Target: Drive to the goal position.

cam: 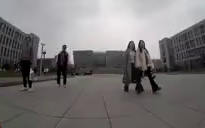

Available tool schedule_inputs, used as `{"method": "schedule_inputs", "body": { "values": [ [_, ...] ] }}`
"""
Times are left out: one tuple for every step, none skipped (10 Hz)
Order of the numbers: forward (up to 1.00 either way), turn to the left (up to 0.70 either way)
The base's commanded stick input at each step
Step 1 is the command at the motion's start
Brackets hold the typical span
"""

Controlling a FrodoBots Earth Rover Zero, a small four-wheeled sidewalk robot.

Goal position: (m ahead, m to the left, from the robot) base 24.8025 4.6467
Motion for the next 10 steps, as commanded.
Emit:
{"method": "schedule_inputs", "body": {
  "values": [
    [0.7,-0.01],
    [0.7,-0.01],
    [0.7,-0.01],
    [0.7,-0.01],
    [0.7,-0.01],
    [0.7,-0.01],
    [0.7,-0.01],
    [0.7,-0.01],
    [0.7,-0.01],
    [0.7,-0.01]
  ]
}}
